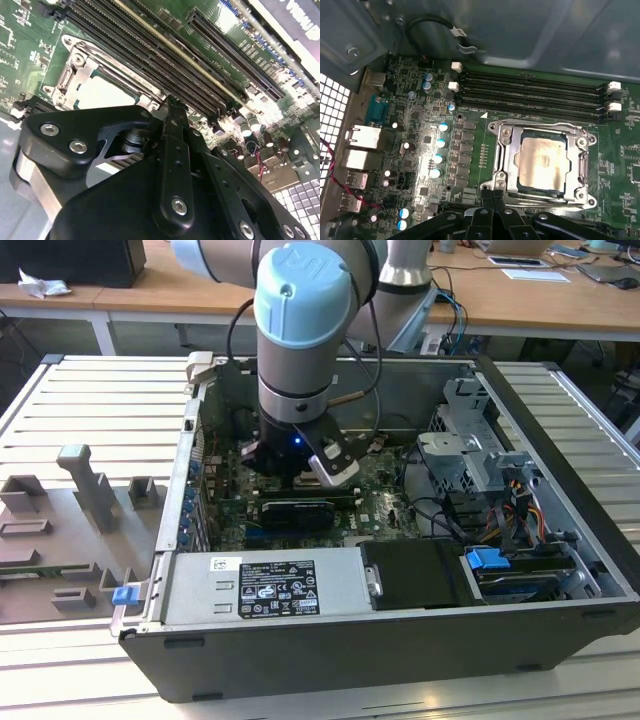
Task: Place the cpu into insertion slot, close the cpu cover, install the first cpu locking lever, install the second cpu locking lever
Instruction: 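Install the second cpu locking lever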
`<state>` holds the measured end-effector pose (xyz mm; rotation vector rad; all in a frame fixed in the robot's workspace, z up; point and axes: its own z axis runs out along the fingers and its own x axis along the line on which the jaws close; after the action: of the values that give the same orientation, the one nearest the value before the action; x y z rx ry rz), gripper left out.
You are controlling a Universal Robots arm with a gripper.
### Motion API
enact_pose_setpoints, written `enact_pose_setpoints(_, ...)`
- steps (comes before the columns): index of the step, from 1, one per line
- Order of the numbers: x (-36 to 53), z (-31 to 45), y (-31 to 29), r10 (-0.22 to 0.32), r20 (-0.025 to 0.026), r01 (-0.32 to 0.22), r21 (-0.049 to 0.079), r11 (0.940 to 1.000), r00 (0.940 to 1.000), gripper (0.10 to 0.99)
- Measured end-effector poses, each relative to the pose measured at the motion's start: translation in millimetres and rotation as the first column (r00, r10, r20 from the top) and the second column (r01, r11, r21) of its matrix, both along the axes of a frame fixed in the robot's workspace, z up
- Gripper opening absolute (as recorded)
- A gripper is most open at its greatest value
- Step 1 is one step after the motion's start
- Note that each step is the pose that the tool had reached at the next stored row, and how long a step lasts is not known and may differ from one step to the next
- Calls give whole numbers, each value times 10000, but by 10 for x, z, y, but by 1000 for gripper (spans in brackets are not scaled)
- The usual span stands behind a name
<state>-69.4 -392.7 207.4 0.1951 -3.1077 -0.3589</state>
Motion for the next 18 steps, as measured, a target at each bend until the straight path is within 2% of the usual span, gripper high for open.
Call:
enact_pose_setpoints(3,-29,-42,-3,23,13,-24,202,9998,10000,106)
enact_pose_setpoints(13,-44,-111,-7,50,15,-51,302,9995,10000,106)
enact_pose_setpoints(18,-51,-60,-9,50,19,-50,306,9995,10000,106)
